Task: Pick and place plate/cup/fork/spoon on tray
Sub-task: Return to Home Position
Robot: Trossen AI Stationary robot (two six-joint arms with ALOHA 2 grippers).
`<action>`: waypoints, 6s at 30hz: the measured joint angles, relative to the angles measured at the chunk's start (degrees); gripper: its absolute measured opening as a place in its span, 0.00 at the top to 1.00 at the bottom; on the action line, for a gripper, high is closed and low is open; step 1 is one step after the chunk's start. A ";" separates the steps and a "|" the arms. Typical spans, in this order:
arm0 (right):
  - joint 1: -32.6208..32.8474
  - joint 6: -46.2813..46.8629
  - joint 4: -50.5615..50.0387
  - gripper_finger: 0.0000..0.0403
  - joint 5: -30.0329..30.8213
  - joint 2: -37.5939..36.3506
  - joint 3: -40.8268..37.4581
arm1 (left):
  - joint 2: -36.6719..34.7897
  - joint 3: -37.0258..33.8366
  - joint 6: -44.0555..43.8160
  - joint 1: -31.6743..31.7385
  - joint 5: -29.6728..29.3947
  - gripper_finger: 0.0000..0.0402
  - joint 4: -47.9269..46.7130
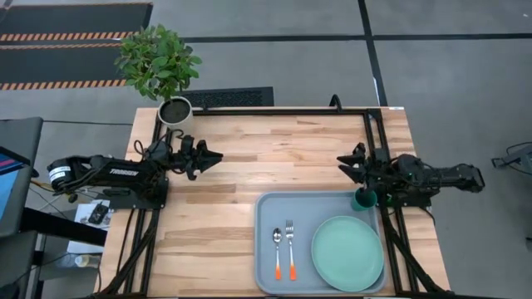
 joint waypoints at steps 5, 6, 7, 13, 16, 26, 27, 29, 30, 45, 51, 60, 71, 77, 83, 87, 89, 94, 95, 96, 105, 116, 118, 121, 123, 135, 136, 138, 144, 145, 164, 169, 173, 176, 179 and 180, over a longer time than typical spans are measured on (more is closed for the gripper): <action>0.37 -1.70 -2.47 0.56 2.91 0.07 -0.02 | 0.00 -0.02 1.91 0.00 -0.56 0.72 -0.01; 0.20 -1.14 -2.78 0.56 2.91 0.06 -0.02 | 0.00 -0.02 1.98 0.00 -0.61 0.72 -0.02; 0.01 -0.74 -3.62 0.56 2.89 0.08 -0.02 | 0.00 -0.03 2.19 0.00 -0.59 0.72 -0.02; -0.03 1.17 -6.46 0.56 1.51 0.10 -0.07 | 0.00 -0.07 2.57 0.00 -0.27 0.72 -0.03; -0.03 2.79 -6.95 0.56 -0.34 0.08 -0.09 | 0.00 -0.07 2.50 0.00 0.09 0.72 -0.04; -0.05 5.06 -9.97 0.56 -3.21 0.10 -0.13 | 0.01 -0.09 2.74 0.00 -0.86 0.72 -2.11; -0.03 5.74 -10.54 0.56 -3.36 0.08 -0.13 | 0.02 -0.09 2.74 0.00 -1.31 0.72 -2.58; -0.03 7.17 -11.86 0.56 -3.85 0.08 -0.13 | 0.02 -0.09 2.61 -0.02 -2.11 0.72 -3.34; -0.03 7.78 -12.51 0.56 -4.36 0.10 -0.15 | 0.02 -0.09 2.50 0.00 -2.57 0.72 -3.73; -0.03 9.84 -15.58 0.56 -6.62 0.08 -0.22 | 0.02 -0.09 2.30 0.00 -3.38 0.72 -3.69; -0.03 9.80 -15.98 0.56 -6.61 0.08 -0.22 | 0.02 -0.09 2.22 0.00 -3.38 0.72 -3.68; -0.03 9.67 -16.02 0.56 -6.60 0.09 -0.22 | 0.02 -0.09 2.09 0.00 -3.38 0.72 -3.69; -0.01 9.67 -16.29 0.56 -6.55 0.10 -0.22 | -7.61 -0.07 -4.46 0.08 6.88 0.72 16.43; -0.01 9.67 -16.61 0.56 -6.33 0.10 -0.22 | -15.01 -0.07 -2.02 -3.46 9.05 0.72 -4.15; -0.01 9.67 -17.26 0.56 -6.36 0.09 -0.22 | -25.33 -0.07 2.82 -10.66 5.05 0.72 -8.40; -0.02 9.67 -17.31 0.56 -6.36 0.10 -0.22 | -33.71 -0.04 7.90 -18.88 -10.15 0.72 -22.79; -0.02 9.67 -17.33 0.56 -6.36 0.09 -0.22 | -37.72 -0.02 11.15 -22.84 -18.22 0.72 -30.06; -0.01 9.67 -17.33 0.56 -6.36 0.08 -0.22 | -44.93 -0.02 19.82 -29.86 -28.89 0.72 -40.42; -0.02 9.67 -17.33 0.56 -6.36 0.10 -0.22 | -45.92 -0.02 20.23 -30.52 -29.09 0.72 -42.57; -0.01 9.67 -17.33 0.56 -6.36 0.08 -0.22 | -46.92 -0.02 20.23 -31.09 -29.09 0.72 -44.84; -0.01 9.67 -17.36 0.56 -6.35 0.10 -0.22 | -54.60 -0.04 19.93 -32.61 -24.99 0.71 -57.97; -0.03 9.67 -17.38 0.56 -6.33 0.08 -0.22 | -59.34 -0.09 20.84 -32.59 -27.08 0.70 -64.86; -0.01 9.67 -17.40 0.56 -6.33 0.10 -0.22 | -59.29 -0.09 21.12 -32.59 -27.10 0.70 -64.97; -0.01 9.67 -17.40 0.56 -6.33 0.10 -0.22 | -59.25 -0.09 19.81 -32.59 -27.10 0.70 -66.73; -0.03 9.67 -17.40 0.56 -6.33 0.08 -0.22 | -59.23 -0.09 18.88 -32.59 -27.21 0.70 -66.78; -0.02 9.67 -17.42 0.56 -6.31 0.08 -0.22 | -59.25 -0.09 18.49 -32.59 -27.38 0.70 -66.64; -0.02 9.67 -17.41 0.56 -6.31 0.08 -0.22 | -59.25 -0.09 18.48 -32.59 -27.38 0.70 -66.64; -0.01 9.68 -17.42 0.56 -6.31 0.09 -0.22 | -59.25 -0.09 18.43 -32.59 -27.38 0.70 -66.64; -0.01 9.68 -17.42 0.56 -6.31 0.10 -0.22 | -59.25 -0.09 18.43 -32.59 -27.38 0.70 -66.64; -0.02 9.67 -17.42 0.56 -6.31 0.09 -0.22 | -59.25 -0.09 18.43 -32.59 -27.38 0.70 -66.64; -0.03 9.68 -17.42 0.56 -6.30 0.10 -0.22 | -59.25 -0.11 18.43 -32.59 -27.35 0.70 -66.64; -0.03 9.67 -17.42 0.56 -6.29 0.10 -0.22 | -59.25 -0.10 18.43 -32.59 -27.34 0.70 -66.64; -0.03 9.68 -17.43 0.56 -6.30 0.10 -0.22 | -59.25 -0.11 18.43 -32.59 -27.34 0.70 -66.64; -0.02 9.69 -17.42 0.56 -6.29 0.08 -0.22 | -59.25 -0.11 18.43 -32.59 -27.34 0.70 -66.64; -0.03 9.68 -17.43 0.56 -6.29 0.09 -0.22 | -59.25 -0.11 18.43 -32.59 -27.34 0.70 -66.64; -0.02 9.68 -17.42 0.56 -6.30 0.09 -0.22 | -59.25 -0.11 18.43 -32.59 -27.34 0.70 -66.64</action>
